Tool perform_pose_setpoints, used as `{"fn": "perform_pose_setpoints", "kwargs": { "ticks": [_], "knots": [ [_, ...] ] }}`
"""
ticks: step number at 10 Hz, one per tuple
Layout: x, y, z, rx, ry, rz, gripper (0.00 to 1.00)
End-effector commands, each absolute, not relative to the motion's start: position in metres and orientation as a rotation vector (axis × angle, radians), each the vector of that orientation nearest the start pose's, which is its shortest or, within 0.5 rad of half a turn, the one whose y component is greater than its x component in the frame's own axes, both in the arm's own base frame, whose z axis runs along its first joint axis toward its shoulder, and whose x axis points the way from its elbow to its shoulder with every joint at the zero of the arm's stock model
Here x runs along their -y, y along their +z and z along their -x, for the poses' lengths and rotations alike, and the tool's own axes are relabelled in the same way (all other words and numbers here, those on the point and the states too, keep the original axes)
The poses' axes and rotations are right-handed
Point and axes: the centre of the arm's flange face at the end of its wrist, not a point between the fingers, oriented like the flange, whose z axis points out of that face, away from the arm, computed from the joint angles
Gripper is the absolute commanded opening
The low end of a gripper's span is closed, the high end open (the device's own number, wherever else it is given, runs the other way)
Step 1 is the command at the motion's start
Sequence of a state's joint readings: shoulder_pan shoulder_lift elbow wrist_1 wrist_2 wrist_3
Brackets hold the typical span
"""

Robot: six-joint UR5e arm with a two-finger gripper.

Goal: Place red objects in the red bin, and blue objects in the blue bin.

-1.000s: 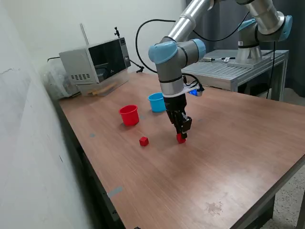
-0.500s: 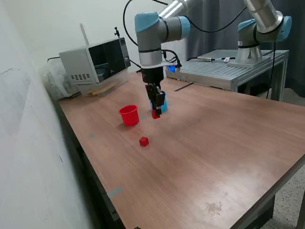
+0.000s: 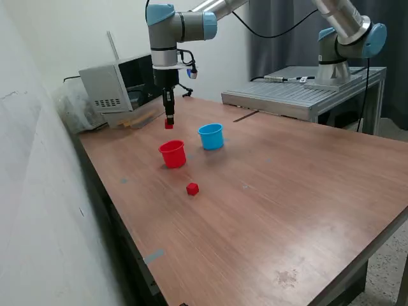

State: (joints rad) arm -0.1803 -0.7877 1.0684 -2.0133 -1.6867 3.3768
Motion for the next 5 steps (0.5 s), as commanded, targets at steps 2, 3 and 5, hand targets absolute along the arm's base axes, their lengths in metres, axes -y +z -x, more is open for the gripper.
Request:
{"fn": "perform_pose_setpoints", "kwargs": {
  "ticks": [2, 3, 5],
  "knots": [
    [-0.060, 0.272, 0.797, -2.679, 0.315, 1.661, 0.00],
    [-0.058, 0.269, 0.797, -2.676, 0.308, 1.663, 0.00],
    [-0.057, 0.256, 0.795, -2.638, 0.270, 1.711, 1.00]
  ]
}}
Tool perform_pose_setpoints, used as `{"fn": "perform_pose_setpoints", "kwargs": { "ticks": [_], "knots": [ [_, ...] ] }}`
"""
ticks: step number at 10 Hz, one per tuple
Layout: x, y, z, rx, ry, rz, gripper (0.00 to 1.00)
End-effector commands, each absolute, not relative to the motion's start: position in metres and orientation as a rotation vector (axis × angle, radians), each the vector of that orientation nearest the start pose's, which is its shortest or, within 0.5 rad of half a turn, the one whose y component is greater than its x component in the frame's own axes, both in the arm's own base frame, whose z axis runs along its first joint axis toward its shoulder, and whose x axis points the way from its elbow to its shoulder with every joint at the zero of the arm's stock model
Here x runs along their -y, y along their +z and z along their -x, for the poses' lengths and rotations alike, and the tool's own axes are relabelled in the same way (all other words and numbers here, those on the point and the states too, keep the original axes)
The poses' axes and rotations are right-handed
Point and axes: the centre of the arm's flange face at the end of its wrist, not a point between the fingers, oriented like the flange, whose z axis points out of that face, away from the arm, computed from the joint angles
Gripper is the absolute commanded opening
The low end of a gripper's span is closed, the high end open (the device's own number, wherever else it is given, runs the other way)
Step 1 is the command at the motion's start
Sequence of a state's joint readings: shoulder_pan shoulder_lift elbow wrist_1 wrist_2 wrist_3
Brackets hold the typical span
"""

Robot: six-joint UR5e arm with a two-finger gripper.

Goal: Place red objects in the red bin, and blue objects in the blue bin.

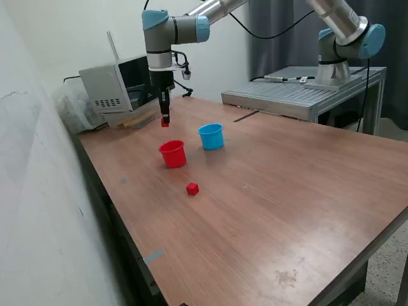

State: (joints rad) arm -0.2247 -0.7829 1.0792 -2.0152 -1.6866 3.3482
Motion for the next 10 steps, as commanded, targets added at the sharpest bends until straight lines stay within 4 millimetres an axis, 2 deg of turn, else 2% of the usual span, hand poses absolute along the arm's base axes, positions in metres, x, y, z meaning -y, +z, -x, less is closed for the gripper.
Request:
{"fn": "perform_pose_setpoints", "kwargs": {
  "ticks": [1, 4, 6, 7, 10],
  "knots": [
    [-0.057, 0.254, 0.795, -2.637, 0.268, 1.711, 1.00],
    [-0.057, 0.255, 0.798, -2.642, 0.280, 1.716, 1.00],
    [-0.041, 0.263, 0.802, -2.651, 0.245, 1.782, 1.00],
    [0.000, 0.263, 0.803, -2.623, 0.180, 1.900, 1.00],
    [0.058, 0.272, 0.806, -2.545, 0.146, 2.093, 1.00]
  ]
}}
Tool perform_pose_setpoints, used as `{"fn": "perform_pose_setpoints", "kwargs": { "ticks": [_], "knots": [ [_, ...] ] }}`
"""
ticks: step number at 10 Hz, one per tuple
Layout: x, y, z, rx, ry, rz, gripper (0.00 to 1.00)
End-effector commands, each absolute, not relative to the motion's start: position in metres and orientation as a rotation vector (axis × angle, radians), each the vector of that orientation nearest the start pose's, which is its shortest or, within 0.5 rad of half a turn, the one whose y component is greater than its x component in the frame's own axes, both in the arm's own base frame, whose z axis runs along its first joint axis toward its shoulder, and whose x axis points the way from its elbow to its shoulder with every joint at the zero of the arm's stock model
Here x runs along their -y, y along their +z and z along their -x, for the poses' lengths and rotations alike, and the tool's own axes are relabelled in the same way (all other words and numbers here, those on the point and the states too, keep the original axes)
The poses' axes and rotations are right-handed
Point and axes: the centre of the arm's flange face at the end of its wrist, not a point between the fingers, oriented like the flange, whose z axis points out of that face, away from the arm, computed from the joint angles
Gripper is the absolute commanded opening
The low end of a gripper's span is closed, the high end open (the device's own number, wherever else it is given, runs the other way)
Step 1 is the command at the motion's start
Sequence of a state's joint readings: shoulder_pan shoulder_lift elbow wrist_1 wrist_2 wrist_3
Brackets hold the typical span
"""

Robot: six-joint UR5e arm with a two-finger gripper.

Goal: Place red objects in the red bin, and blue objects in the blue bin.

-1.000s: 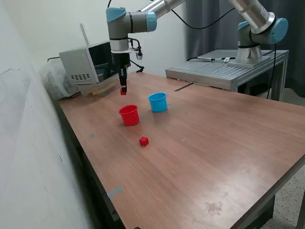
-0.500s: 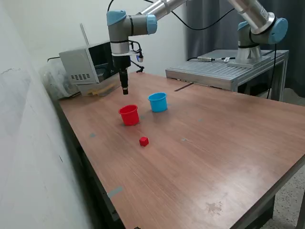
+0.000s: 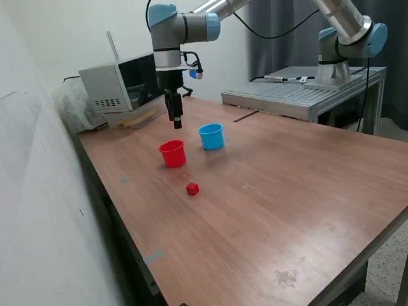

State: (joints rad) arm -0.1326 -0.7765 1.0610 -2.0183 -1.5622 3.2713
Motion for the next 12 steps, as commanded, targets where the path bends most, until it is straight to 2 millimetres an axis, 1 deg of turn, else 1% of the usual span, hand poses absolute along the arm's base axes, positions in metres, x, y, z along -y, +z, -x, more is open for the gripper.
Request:
{"fn": "perform_pose_setpoints", "kwargs": {
  "ticks": [1, 3, 4, 5, 6, 8, 9, 11, 12],
  "knots": [
    [0.078, 0.265, 0.810, -2.503, 0.130, 2.160, 1.00],
    [0.098, 0.234, 0.825, -2.408, 0.113, 2.251, 1.00],
    [0.104, 0.217, 0.829, -2.298, 0.103, 2.345, 1.00],
    [0.110, 0.197, 0.840, -2.164, 0.109, 2.459, 1.00],
    [0.109, 0.180, 0.848, -2.118, 0.114, 2.483, 1.00],
    [0.108, 0.150, 0.854, -2.040, 0.093, 2.528, 1.00],
    [0.108, 0.141, 0.856, -2.018, 0.095, 2.540, 1.00],
    [0.108, 0.130, 0.857, -1.983, 0.100, 2.564, 1.00],
    [0.109, 0.129, 0.857, -1.979, 0.098, 2.566, 1.00]
  ]
}}
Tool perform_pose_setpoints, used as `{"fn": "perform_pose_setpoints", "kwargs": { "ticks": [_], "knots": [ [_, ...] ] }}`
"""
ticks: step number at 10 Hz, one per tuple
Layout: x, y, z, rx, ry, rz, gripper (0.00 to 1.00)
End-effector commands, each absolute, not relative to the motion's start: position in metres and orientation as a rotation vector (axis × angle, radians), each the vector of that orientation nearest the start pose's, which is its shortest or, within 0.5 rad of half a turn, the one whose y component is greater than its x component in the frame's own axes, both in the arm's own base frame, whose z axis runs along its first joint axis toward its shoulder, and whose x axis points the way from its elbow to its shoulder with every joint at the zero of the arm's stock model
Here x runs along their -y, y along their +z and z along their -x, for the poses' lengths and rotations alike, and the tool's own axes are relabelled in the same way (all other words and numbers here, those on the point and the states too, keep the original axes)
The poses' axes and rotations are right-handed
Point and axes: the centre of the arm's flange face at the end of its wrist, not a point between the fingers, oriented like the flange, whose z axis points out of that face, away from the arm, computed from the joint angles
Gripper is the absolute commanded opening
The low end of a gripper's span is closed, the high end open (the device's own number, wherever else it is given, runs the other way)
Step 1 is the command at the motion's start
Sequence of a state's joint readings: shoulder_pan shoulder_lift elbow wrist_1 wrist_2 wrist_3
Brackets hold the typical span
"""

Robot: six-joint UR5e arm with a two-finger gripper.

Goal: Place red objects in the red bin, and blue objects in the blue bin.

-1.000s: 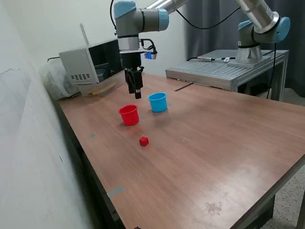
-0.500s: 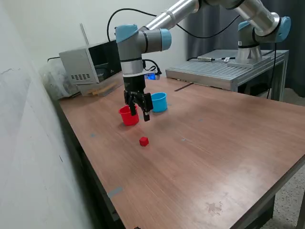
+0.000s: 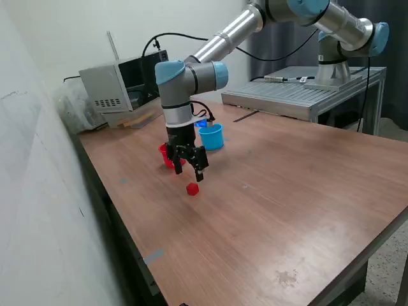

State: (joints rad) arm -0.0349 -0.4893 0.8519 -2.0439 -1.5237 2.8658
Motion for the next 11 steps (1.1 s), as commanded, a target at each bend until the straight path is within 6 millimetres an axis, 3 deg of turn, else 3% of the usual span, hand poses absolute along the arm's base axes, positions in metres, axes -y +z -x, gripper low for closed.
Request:
{"fn": "perform_pose_setpoints", "kwargs": {
  "ticks": [1, 5, 6, 11],
  "knots": [
    [0.1142, 0.1296, 0.8563, -1.971, 0.099, 2.573, 1.00],
    [0.1210, 0.1238, 0.8554, -1.960, 0.089, 2.579, 1.00],
    [0.1208, 0.1241, 0.8562, -1.961, 0.094, 2.579, 0.00],
    [0.1186, 0.1211, 0.8580, -1.959, 0.126, 2.544, 0.00]
  ]
}}
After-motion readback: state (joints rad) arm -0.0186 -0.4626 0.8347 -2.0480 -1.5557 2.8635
